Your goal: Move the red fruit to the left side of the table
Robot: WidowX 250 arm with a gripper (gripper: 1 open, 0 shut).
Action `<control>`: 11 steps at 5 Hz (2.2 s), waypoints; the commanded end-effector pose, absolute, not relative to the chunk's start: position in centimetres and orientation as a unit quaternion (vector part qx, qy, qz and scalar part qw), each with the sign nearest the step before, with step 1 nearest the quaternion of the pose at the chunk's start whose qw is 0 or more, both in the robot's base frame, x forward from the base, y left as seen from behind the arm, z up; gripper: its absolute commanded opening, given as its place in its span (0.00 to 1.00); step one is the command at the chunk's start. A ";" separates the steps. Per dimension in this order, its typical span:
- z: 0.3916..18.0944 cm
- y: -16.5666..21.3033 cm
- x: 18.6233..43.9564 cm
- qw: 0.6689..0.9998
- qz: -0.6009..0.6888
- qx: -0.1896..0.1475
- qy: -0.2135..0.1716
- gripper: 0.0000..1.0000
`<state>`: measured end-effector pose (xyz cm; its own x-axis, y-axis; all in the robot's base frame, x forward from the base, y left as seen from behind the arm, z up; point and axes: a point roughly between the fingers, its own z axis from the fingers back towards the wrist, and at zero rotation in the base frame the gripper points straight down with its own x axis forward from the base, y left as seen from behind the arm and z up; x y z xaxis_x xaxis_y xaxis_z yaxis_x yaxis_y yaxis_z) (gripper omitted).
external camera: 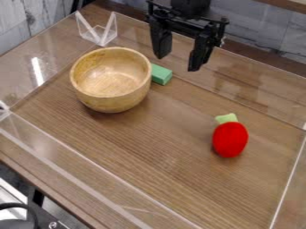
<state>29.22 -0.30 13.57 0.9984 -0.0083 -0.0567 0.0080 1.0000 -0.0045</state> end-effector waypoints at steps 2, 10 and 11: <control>11.3 -3.7 27.5 0.999 0.014 -0.007 0.049 1.00; 5.7 -9.6 27.0 0.996 0.084 -0.012 0.013 1.00; 5.5 -9.5 27.2 0.996 0.086 -0.012 0.011 1.00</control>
